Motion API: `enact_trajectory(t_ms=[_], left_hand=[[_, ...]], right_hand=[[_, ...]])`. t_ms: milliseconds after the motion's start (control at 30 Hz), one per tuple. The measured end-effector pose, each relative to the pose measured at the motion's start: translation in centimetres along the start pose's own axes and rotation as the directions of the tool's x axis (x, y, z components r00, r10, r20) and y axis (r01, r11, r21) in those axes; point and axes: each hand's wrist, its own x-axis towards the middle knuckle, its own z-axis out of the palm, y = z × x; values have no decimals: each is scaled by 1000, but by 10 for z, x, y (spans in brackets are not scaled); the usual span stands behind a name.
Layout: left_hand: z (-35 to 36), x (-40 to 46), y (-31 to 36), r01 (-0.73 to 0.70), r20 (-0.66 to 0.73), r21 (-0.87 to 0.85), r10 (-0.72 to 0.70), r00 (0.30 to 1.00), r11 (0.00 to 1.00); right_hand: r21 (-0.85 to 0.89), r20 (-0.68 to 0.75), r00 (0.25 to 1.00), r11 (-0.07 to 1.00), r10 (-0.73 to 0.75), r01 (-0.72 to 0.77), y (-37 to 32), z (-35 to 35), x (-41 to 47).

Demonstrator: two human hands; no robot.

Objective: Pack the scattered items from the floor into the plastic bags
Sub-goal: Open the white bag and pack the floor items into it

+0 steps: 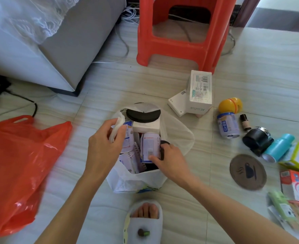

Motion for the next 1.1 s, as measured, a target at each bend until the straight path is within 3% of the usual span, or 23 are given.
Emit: enact_trajectory(t_ms=[133, 267, 367, 433, 500, 600, 667, 733, 833, 1000, 1100], left_hand=[[17, -7, 1, -74, 16, 203, 72, 997, 976], [58, -18, -14, -321, 176, 424, 270, 947, 847], [84, -23, -22, -319, 232, 603, 221, 947, 731], [96, -26, -23, -309, 238, 649, 200, 950, 695], [102, -26, -25, -302, 229, 663, 198, 953, 685], [102, -25, -29, -323, 227, 671, 230, 946, 668], [101, -25, -33, -334, 230, 665, 243, 943, 668], [102, -26, -34, -343, 229, 655, 255, 939, 674], [103, -26, -34, -342, 235, 656, 248, 940, 673], [99, -30, -26, -294, 269, 675, 145, 952, 676], [89, -34, -8, -157, 300, 448, 17, 954, 880]], right_hand=[[53, 31, 999, 999, -12, 10, 6, -10, 8], [200, 78, 997, 980, -27, 11, 15, -19, 12], [318, 154, 987, 948, -39, -12, 27, -22, 15], [295, 137, 991, 955, -12, -29, 34, -18, 18], [225, -30, 995, 971, 91, -82, 40, -18, 25], [227, -281, 924, 953, 259, -198, 52, -24, 42], [219, -228, 918, 936, 325, -277, 62, -28, 53], [325, -96, 921, 886, 378, -330, 70, -27, 58], [416, 79, 927, 833, 367, -365, 75, -24, 55], [453, -2, 959, 855, 283, -251, 55, -43, 40], [521, -42, 977, 839, 211, -159, 30, -80, 26]])
